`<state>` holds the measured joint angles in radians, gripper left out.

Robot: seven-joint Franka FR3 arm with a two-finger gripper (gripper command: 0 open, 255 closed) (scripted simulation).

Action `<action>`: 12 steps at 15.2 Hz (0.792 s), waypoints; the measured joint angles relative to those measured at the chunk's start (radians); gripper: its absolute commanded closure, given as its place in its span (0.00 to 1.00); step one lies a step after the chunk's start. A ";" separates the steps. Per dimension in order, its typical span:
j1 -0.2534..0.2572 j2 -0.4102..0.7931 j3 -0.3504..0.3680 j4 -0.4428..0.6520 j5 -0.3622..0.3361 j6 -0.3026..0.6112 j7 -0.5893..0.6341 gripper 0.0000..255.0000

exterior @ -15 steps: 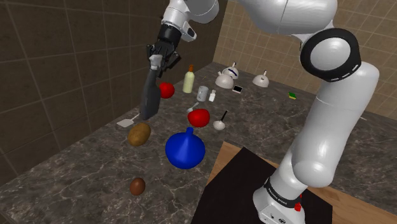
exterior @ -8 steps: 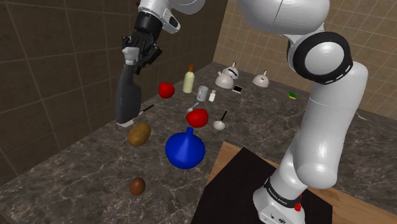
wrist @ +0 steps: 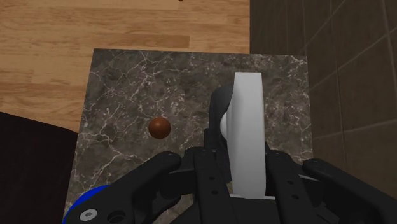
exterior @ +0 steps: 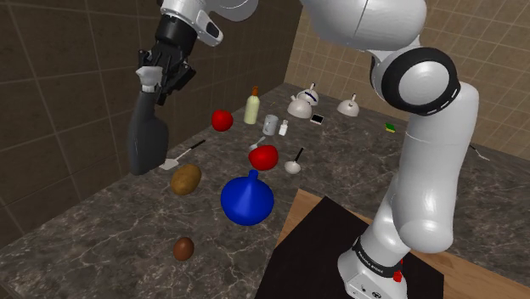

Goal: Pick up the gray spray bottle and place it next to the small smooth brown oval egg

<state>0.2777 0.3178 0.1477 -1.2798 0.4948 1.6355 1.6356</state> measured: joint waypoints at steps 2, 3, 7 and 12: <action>-0.001 -0.011 -0.001 -0.041 0.003 0.026 -0.015 1.00; -0.001 -0.012 -0.001 -0.055 0.004 0.037 -0.022 1.00; 0.002 -0.019 0.000 -0.117 0.008 0.088 -0.046 1.00; 0.002 -0.022 -0.001 -0.187 0.014 0.146 -0.079 1.00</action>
<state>0.2796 0.2959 0.1466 -1.4672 0.5093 1.7816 1.5565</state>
